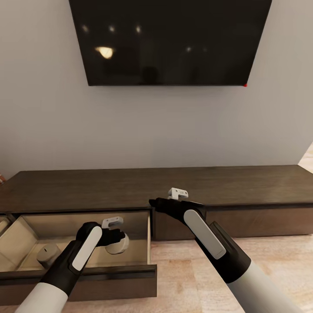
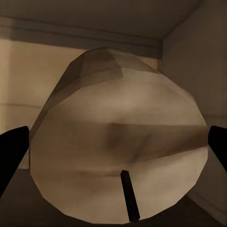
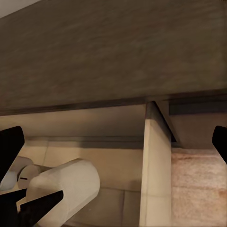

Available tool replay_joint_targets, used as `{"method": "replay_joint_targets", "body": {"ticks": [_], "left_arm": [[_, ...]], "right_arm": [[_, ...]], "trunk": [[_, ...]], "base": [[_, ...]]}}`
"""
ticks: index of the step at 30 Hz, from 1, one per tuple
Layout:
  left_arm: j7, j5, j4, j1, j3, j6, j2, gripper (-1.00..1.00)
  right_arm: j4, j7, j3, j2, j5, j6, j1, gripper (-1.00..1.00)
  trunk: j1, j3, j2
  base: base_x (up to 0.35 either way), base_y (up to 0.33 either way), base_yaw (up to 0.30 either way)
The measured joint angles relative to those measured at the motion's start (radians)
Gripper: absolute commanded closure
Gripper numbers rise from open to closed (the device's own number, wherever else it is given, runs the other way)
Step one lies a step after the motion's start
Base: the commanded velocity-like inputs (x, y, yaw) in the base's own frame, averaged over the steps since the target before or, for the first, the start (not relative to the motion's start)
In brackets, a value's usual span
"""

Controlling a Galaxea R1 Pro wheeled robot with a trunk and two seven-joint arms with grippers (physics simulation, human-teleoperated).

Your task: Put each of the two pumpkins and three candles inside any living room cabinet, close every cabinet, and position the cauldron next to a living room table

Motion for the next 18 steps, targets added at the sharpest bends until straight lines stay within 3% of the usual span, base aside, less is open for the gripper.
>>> {"method": "replay_joint_targets", "body": {"ticks": [10, 11, 18], "left_arm": [[-0.001, 0.001, 0.003, 0.000, 0.000, 0.000, 0.000, 1.00], [-0.001, 0.001, 0.003, 0.000, 0.000, 0.000, 0.000, -1.00], [-0.001, 0.000, 0.004, 0.000, 0.000, -0.001, 0.000, -1.00]], "right_arm": [[0.000, 0.000, 0.000, 0.000, 0.000, 0.000, 0.000, -1.00], [0.000, 0.000, 0.000, 0.000, 0.000, 0.000, 0.000, -1.00], [0.000, 0.000, -0.001, -0.001, 0.000, 0.000, 0.000, -1.00]], "trunk": [[0.000, 0.000, 0.000], [0.000, 0.000, 0.000], [0.000, 0.000, 0.000]], "base": [[0.004, 0.000, 0.000], [0.000, 0.000, 0.000], [0.000, 0.000, 0.000]]}}
